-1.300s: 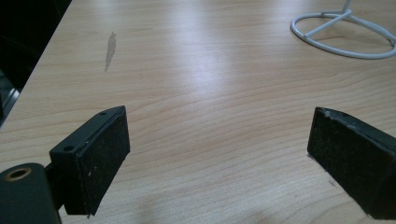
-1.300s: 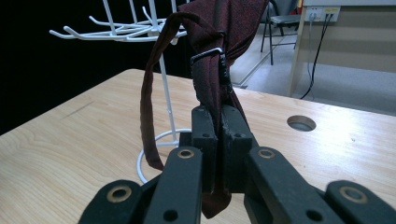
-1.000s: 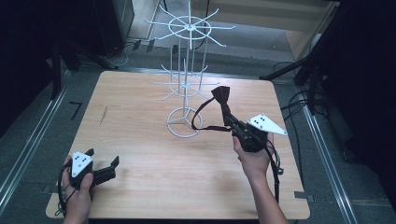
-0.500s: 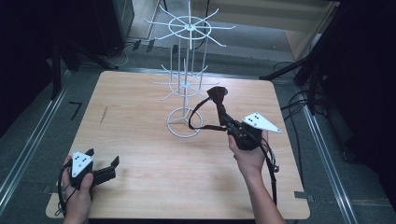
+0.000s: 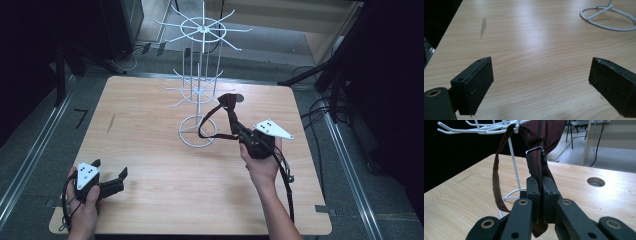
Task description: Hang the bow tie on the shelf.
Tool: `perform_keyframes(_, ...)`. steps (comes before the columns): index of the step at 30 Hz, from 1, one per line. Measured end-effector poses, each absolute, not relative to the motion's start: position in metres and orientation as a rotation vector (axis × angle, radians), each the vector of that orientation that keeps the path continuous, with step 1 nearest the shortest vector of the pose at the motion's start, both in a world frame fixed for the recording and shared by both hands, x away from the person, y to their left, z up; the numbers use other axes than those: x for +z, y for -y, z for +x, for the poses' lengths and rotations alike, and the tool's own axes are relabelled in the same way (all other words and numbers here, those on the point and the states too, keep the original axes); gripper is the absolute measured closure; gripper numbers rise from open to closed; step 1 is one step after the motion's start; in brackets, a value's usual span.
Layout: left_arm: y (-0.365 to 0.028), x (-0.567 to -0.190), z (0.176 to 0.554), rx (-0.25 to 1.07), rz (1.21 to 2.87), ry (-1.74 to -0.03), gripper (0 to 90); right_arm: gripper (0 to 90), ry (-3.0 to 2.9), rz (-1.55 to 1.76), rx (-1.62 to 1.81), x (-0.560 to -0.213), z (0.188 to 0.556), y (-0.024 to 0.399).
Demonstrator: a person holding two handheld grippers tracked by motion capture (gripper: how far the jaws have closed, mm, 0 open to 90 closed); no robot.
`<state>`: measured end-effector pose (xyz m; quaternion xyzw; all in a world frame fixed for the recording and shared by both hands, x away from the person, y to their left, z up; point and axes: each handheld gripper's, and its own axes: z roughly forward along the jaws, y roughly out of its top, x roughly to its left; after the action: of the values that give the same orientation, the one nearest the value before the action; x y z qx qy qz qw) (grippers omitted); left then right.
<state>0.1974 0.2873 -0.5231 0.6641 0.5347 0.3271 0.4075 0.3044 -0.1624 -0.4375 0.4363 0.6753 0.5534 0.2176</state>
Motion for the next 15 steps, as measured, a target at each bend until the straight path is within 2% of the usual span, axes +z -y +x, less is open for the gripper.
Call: perform_keyframes(15, -0.287, -0.523, 0.198, 0.825, 1.671, -1.348, 6.1, 87.1, -1.893, 1.253, 1.506, -0.445, 0.319, 0.140)
